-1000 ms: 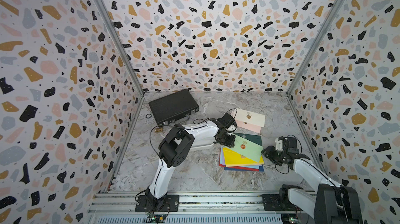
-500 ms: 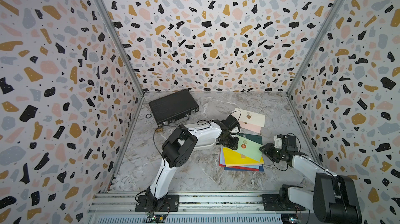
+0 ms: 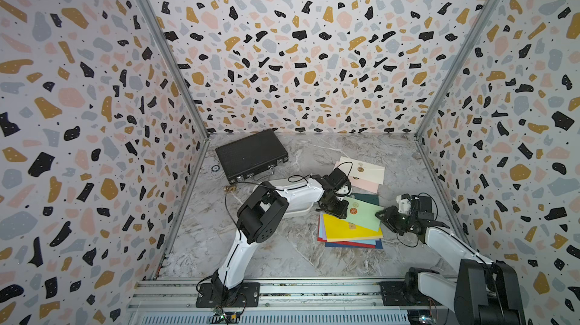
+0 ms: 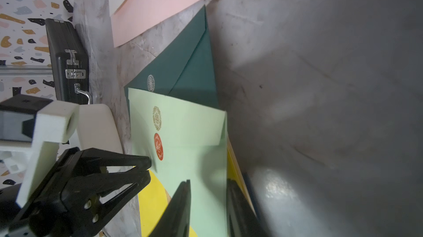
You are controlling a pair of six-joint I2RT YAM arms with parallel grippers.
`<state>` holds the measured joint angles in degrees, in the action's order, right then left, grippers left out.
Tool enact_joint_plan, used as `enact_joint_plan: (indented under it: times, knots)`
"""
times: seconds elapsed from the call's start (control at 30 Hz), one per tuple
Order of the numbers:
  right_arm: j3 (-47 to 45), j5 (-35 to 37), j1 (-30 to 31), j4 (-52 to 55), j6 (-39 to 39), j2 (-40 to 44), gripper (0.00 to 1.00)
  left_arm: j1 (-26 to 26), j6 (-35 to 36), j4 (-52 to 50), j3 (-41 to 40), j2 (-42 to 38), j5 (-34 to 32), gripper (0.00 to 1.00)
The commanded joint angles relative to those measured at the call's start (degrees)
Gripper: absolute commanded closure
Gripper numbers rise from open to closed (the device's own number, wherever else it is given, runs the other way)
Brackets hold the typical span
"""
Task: Put the sealed envelopes into the storage box
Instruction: Pick up the envelope from the center of the board.
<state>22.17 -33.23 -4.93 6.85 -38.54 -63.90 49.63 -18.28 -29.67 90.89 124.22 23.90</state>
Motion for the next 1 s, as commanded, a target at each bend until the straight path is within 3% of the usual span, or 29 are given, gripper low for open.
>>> enact_joint_plan:
  times: [0.0, 0.17, 0.97]
  knots:
    - [2.53, -2.56, -0.08, 2.27, -0.64, 2.09, 0.72, 0.61, -0.26, 0.18, 1.07, 1.66, 0.84, 0.71]
    - [3.95, -3.82, -0.08, 5.84, 0.30, 1.52, 0.74, 0.68, -0.43, 0.23, 1.29, 1.53, 1.01, 0.71]
    - [10.08, -3.15, -0.08, 25.67, 5.63, -6.59, 0.66, 1.09, -0.29, 1.02, 0.37, 1.97, 0.87, 0.71]
